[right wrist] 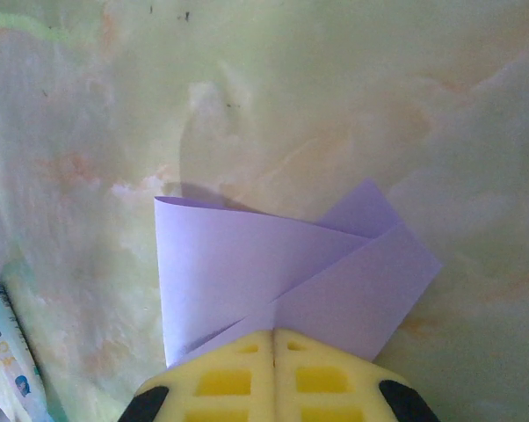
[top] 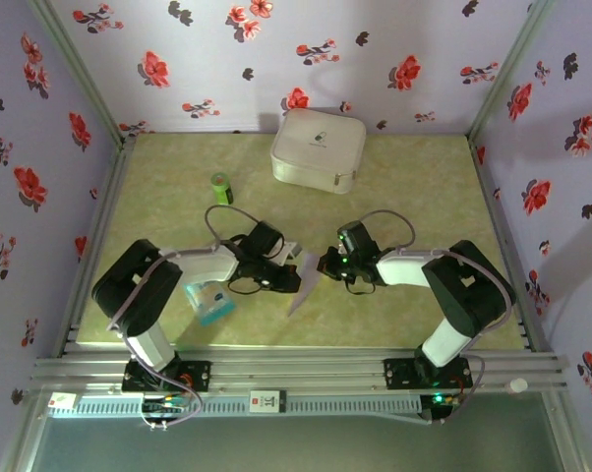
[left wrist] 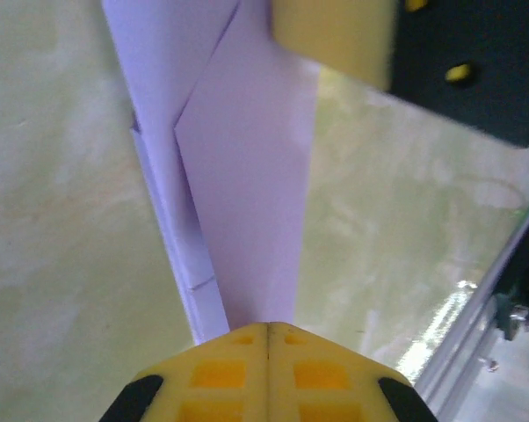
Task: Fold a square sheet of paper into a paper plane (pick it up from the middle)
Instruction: Fold the wing for the fifth time at the center of the table.
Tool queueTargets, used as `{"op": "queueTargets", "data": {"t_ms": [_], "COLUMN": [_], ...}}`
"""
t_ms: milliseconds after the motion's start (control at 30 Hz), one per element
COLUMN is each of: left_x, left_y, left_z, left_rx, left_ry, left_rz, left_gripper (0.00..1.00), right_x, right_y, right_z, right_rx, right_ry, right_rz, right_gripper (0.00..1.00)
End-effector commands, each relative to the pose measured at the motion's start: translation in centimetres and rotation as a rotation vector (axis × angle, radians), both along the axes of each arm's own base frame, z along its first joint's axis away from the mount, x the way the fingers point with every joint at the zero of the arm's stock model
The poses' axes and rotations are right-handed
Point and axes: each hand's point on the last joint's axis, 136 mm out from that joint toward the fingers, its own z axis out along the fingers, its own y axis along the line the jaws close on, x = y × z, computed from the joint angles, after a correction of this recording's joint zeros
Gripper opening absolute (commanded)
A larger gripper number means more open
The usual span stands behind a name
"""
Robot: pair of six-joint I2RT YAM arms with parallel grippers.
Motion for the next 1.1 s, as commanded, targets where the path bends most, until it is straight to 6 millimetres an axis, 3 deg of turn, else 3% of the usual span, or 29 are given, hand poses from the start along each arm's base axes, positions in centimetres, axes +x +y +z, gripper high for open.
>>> {"op": "queueTargets", "data": {"t_ms": [0,100,500,1067], "left_x": [1.0,1.1,0.7,0.0], "left_y": [-1.3,-2.2,-4.5,-4.1], "left_z": [3.2,3.9,3.0,-0.2], "left_rx": [-0.059,-0.078,-0.044,0.042], "left_ry": [-0.012,-0.012,-0.011,0.009], "left_rz": [0.072,0.072,0.03,0.015], "left_gripper": [0.0,0.01,0.03,0.02], "right_x": [-1.4,-1.4,-1.5,-1.4], "right_y": [-2.8,-2.7,-2.8,-2.7], "right_z": [-3.7,-3.7,-3.7,-3.8], "right_rx": [-0.144,-0.141,-0.137,-0.133], "right_ry": [0.082,0.085,0.09,0.085], "right_rz": [-0.053,-0.056,-0.058,-0.061], "right_gripper": [0.0,0.0,0.0,0.0]}}
